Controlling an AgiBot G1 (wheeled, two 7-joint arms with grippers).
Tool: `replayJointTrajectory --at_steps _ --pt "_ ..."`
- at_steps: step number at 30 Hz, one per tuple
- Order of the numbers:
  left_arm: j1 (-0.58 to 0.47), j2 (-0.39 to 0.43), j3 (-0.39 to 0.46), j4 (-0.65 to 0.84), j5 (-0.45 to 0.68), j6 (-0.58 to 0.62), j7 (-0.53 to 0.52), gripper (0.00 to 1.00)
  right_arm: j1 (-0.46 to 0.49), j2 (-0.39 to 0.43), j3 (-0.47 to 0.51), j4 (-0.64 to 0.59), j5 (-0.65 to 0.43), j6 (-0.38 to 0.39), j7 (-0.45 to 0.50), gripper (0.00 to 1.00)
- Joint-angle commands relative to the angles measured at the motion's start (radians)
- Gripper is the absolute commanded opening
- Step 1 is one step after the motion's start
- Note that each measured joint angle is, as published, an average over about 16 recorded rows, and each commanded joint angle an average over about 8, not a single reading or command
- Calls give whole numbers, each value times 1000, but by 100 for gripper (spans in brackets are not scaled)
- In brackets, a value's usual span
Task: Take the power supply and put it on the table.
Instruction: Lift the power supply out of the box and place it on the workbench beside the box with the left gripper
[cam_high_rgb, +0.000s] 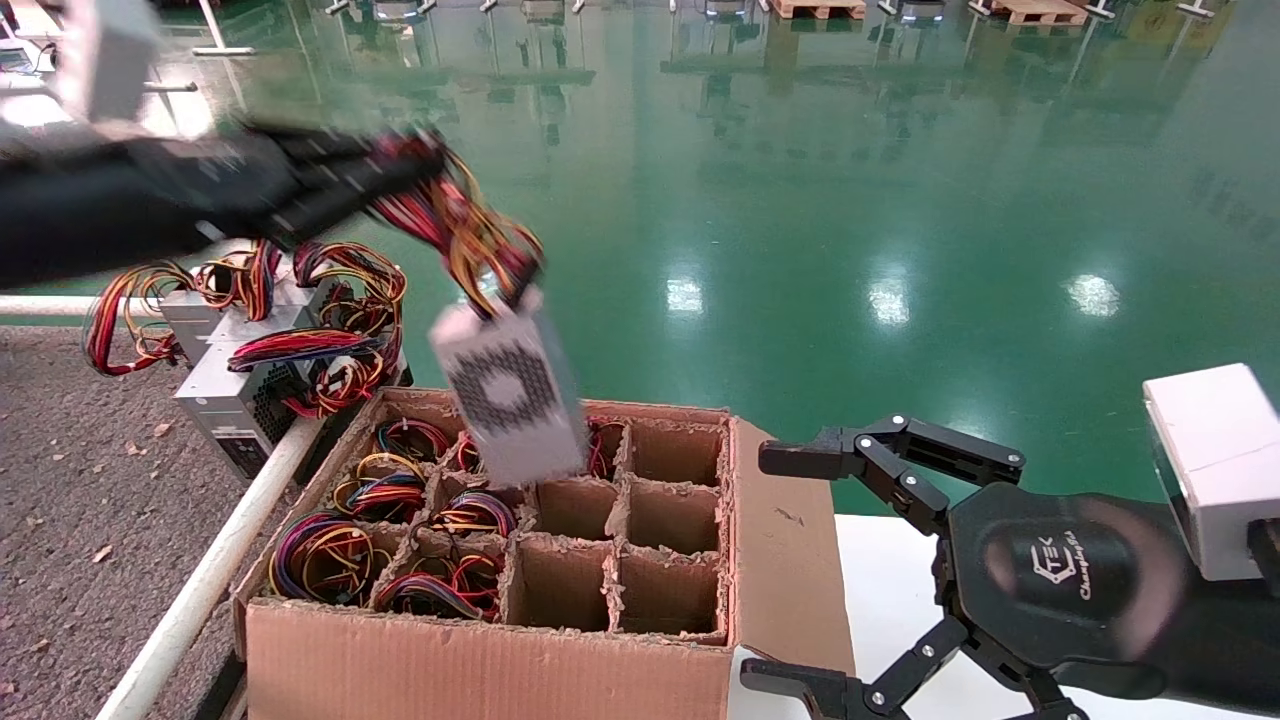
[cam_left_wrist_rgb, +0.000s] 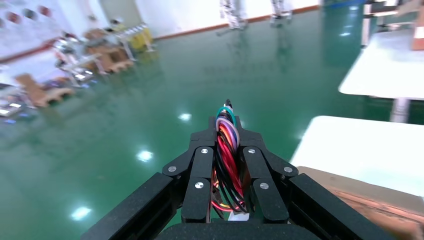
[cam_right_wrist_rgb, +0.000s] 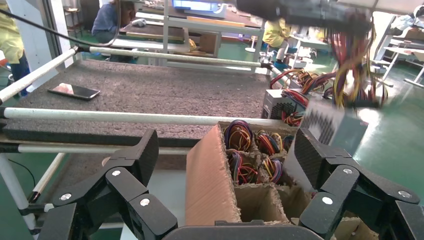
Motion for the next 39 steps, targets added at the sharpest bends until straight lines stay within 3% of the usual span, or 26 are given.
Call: replayJointTrajectory --at_steps 1,21,39 --pt "-26 -29 -2 -11 -3 -2 -13 0 0 0 0 0 0 0 0 100" --pt "-337 -360 58 -6 115 -110 -35 0 0 0 0 0 1 1 0 100" --pt "-326 -343 58 -5 114 -106 -34 0 0 0 -1 0 1 1 0 100"
